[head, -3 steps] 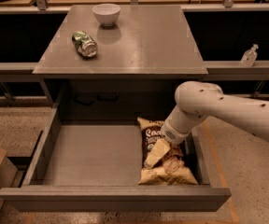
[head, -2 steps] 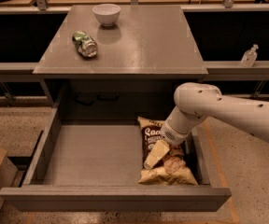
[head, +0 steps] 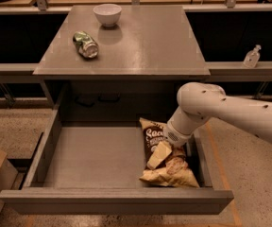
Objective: Pick brown chip bag from top drawer and place on counter
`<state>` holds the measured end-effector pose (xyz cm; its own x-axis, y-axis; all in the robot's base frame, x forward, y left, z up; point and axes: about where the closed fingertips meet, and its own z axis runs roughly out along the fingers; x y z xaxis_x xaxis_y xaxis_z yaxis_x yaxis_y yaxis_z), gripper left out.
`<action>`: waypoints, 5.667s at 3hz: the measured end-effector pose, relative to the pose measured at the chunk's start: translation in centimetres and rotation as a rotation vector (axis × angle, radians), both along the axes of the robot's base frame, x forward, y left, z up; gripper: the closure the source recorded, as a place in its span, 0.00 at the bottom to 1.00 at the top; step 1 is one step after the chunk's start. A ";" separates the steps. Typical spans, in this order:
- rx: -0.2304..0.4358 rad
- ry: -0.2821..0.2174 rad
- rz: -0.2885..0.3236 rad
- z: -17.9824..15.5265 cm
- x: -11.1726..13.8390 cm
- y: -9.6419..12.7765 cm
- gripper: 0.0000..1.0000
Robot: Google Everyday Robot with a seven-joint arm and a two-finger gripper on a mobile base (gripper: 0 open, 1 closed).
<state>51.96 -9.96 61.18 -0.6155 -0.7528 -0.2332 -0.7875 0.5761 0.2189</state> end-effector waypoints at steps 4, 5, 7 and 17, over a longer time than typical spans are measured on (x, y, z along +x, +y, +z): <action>0.206 -0.244 0.103 13.3 0.8 1.9 1.00; 0.337 -0.372 0.198 21.0 1.4 2.2 1.00; 0.416 -0.501 0.279 28.8 2.8 1.5 1.00; 0.378 -1.085 0.102 35.7 28.4 0.0 0.00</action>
Offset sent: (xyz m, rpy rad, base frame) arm 0.0105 0.0284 0.1381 0.1701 -0.3071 0.1256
